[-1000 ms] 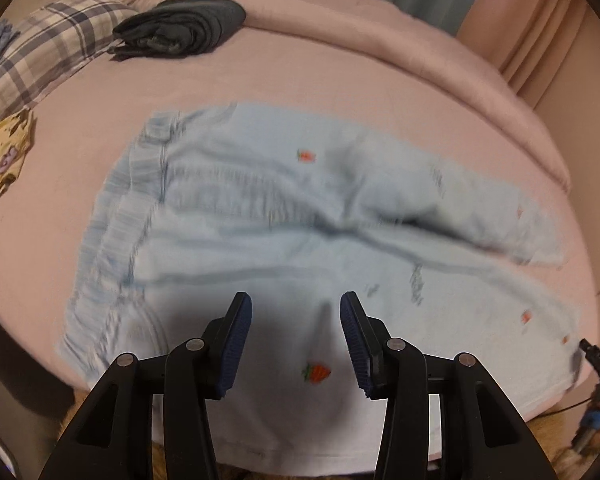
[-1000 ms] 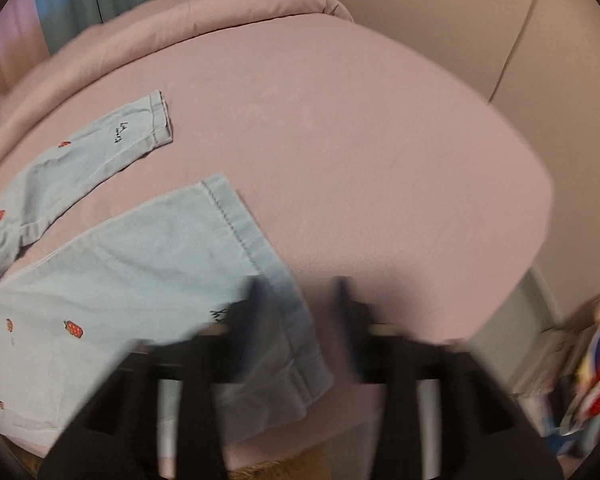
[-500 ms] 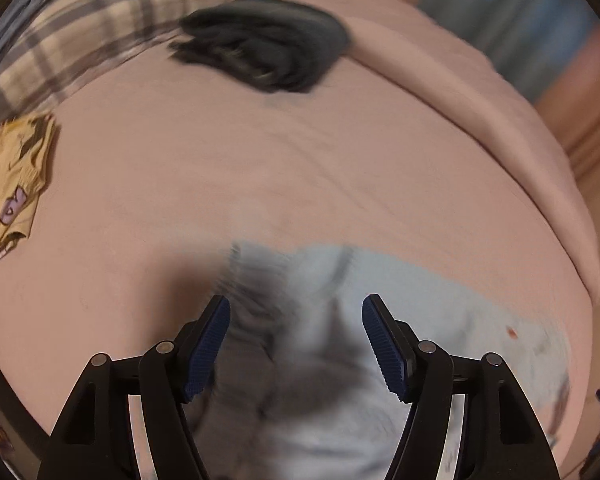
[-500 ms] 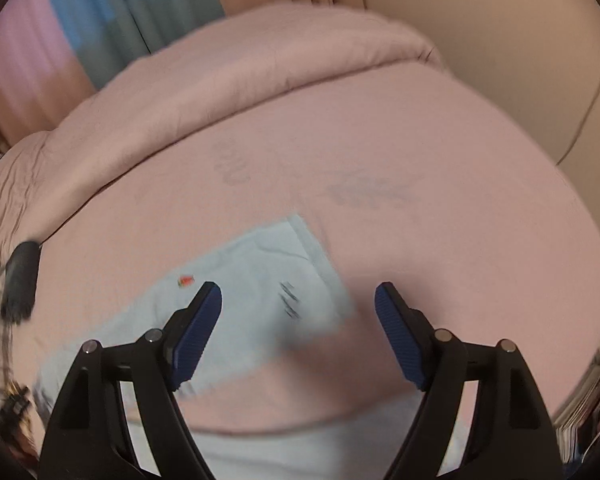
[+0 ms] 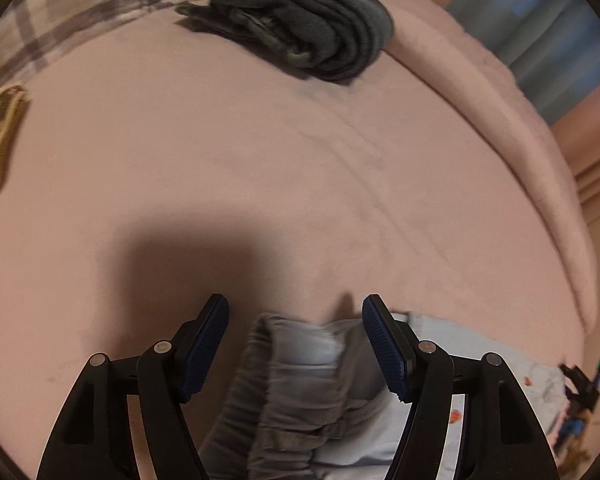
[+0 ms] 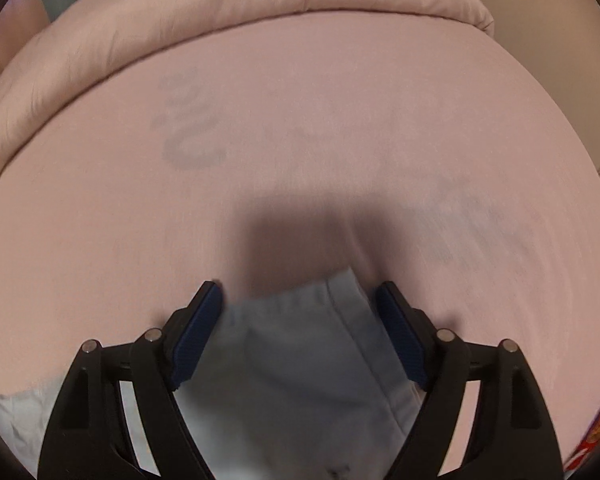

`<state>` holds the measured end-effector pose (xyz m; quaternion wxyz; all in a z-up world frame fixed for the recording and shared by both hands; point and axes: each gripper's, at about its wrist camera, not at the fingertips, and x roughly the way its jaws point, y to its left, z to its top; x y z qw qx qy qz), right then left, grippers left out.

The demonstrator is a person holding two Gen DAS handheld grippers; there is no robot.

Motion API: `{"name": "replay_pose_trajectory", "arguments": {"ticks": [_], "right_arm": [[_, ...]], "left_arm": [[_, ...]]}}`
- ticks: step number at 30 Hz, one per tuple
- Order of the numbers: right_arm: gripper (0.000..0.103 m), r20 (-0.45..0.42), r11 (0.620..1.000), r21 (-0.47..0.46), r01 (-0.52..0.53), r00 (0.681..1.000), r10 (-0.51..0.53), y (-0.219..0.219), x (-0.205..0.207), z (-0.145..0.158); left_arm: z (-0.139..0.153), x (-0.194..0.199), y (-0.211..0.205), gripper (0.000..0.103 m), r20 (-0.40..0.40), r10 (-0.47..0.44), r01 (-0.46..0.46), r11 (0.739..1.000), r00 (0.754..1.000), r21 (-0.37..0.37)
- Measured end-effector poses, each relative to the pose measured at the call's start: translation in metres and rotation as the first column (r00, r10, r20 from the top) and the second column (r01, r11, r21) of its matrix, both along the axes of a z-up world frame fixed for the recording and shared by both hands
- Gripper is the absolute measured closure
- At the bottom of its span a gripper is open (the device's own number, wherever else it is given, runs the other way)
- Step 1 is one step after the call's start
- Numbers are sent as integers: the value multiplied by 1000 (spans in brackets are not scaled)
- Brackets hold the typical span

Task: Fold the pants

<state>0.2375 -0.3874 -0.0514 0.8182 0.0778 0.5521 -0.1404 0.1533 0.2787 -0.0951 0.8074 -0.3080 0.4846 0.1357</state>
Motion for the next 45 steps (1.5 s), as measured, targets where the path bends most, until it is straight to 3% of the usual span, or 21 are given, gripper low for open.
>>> {"name": "replay_pose_trajectory", "arguments": {"ticks": [3,6,7,9,10,14,16,20,24,26,33,35,40,45], "right_arm": [[23,-28,999,-12,-41,999,40,6,-1,1],[42,-43,995,43,-85,995,87,4,-12,7],[48,-43,995,41,-92,995,94,6,-13,7],[68,-30,991,25,-131,991,132,14,-17,11],[92,-14,988,52,-143,990,144,18,-19,14],[95,65,989,54,-135,989,131,26,-27,33],[95,148,984,95,-151,980,136,27,-39,63],[95,327,964,151,-219,931,160,18,-78,127],[95,448,946,144,-292,871,201,-3,-149,173],[95,464,940,146,-310,860,211,-15,-182,164],[95,309,945,258,-201,944,117,-62,-220,72],[95,318,942,271,-198,942,107,-62,-234,71],[95,388,949,236,-210,915,106,-57,-268,104],[94,294,951,242,-193,948,118,-55,-319,75]], "left_arm": [[-1,-7,-7,35,11,-28,28,998,1000,-49],[4,-13,-18,35,36,-56,57,997,998,-45],[1,-14,-22,41,30,-63,64,997,998,-45],[-4,-12,-29,65,-6,-33,34,999,999,37],[0,-12,-33,70,4,-17,17,998,1000,53],[30,-17,-36,74,111,-1,-3,999,994,33],[46,-26,-35,74,158,0,0,1000,987,1],[89,-68,-33,74,299,0,11,999,954,-35],[104,-111,-37,74,391,-32,38,999,920,-7],[94,-131,-45,74,357,-55,54,998,933,12],[70,-167,-72,74,265,-112,102,993,958,51],[77,-175,-75,74,275,-115,105,993,955,52],[84,-194,-79,73,275,-119,106,992,954,63],[56,-209,-84,71,129,-166,153,982,978,109]]}}
